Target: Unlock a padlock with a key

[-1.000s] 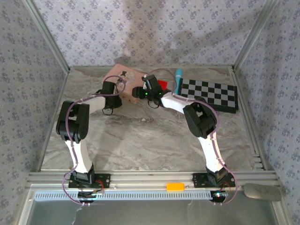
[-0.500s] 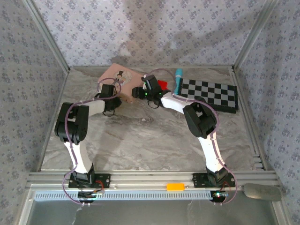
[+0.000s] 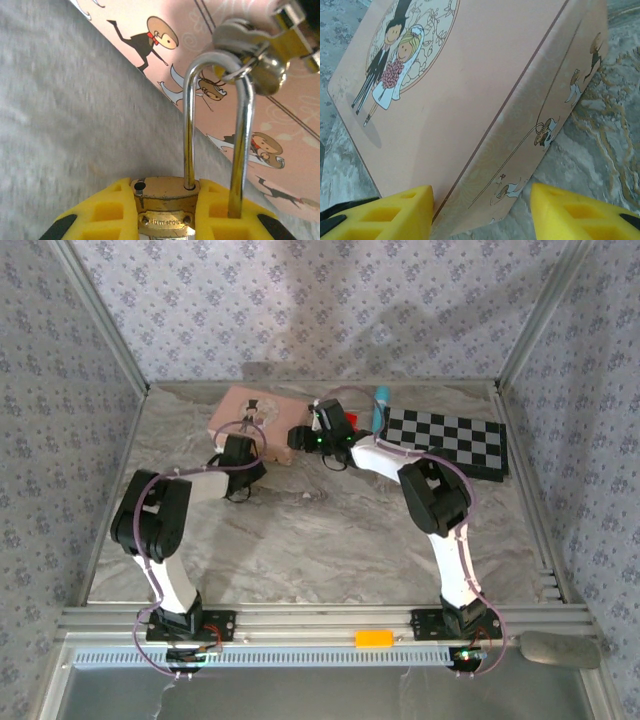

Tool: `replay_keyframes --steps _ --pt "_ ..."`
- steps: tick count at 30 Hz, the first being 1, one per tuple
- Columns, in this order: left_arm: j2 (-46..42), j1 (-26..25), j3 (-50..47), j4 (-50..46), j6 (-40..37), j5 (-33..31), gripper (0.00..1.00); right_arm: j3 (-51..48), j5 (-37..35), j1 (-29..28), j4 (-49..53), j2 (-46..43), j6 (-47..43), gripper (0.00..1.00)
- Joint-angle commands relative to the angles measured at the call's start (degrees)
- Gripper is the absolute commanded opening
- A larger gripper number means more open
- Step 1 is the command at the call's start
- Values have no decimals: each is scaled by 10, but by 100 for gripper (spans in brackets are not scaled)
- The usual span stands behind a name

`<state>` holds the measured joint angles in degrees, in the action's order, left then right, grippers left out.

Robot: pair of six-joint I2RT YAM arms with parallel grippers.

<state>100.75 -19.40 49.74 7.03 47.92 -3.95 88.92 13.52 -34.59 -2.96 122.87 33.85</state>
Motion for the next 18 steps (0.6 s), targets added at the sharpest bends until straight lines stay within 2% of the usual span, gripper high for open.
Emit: replay_keyframes --steps 1,9,14,18 --pt "-59 -19 -48 14 38 -1 6 -45 17 -7 39 -30 -10 54" --pt "-154 -18 -129 -14 84 -99 5 -97 39 -22 44 -90 -32 54" --pt "-126 -14 -126 -10 100 -86 7 -66 36 -21 73 -98 -74 59" --pt "-111 -14 -130 7 111 -75 14 -19 33 -17 87 -79 -113 64"
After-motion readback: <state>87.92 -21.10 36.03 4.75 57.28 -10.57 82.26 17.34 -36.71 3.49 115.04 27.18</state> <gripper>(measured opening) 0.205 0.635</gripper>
